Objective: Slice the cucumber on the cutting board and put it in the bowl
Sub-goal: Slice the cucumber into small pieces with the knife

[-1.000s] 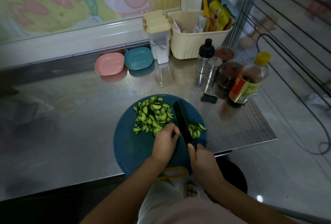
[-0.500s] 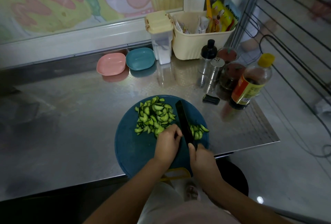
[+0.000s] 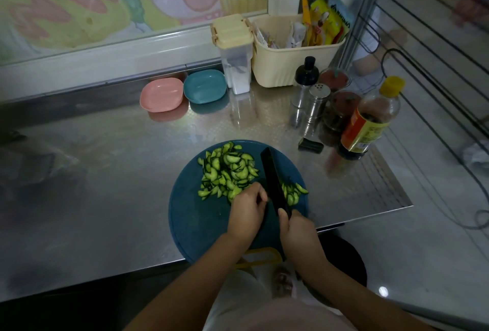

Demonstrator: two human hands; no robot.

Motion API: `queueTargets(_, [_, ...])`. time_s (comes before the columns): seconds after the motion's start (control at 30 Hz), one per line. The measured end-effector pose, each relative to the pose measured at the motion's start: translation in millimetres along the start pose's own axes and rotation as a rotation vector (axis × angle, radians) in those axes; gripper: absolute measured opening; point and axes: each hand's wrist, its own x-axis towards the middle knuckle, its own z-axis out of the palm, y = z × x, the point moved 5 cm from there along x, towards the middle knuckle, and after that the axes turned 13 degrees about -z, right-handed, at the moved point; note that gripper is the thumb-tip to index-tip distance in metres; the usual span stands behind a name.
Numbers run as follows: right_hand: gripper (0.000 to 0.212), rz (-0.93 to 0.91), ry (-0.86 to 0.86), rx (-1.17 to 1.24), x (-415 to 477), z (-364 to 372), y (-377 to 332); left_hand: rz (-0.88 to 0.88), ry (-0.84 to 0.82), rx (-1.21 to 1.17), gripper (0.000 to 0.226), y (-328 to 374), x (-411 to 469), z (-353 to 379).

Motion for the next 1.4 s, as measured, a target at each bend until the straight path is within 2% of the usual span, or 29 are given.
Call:
queueTargets(0.17, [0.033, 0.012, -0.011, 0.024, -1, -1, 6, -0.013, -0.009, -0.012, 0.034, 1, 2, -1])
queueTargets(0.43, [0.034, -0.029, 0.000, 0.073, -7, -1, 7, -0.015, -0.028, -0.003, 0.023, -1, 3, -2])
queueTargets(0.77, [0.032, -0.032, -0.029, 0.031, -5, 2, 8, -0.023, -0.026, -0.005, 0.025, 1, 2, -2])
queueTargets(1.13, [0.036, -0.003, -0.044, 0.109, -6, 3, 8, -0.024, -0.054, 0.027, 0.030, 1, 7, -1])
queueTargets(1.4, [0.033, -0.015, -0.045, 0.085, -5, 4, 7, -0.087, -0.155, 0.067, 0.034, 9, 14, -2])
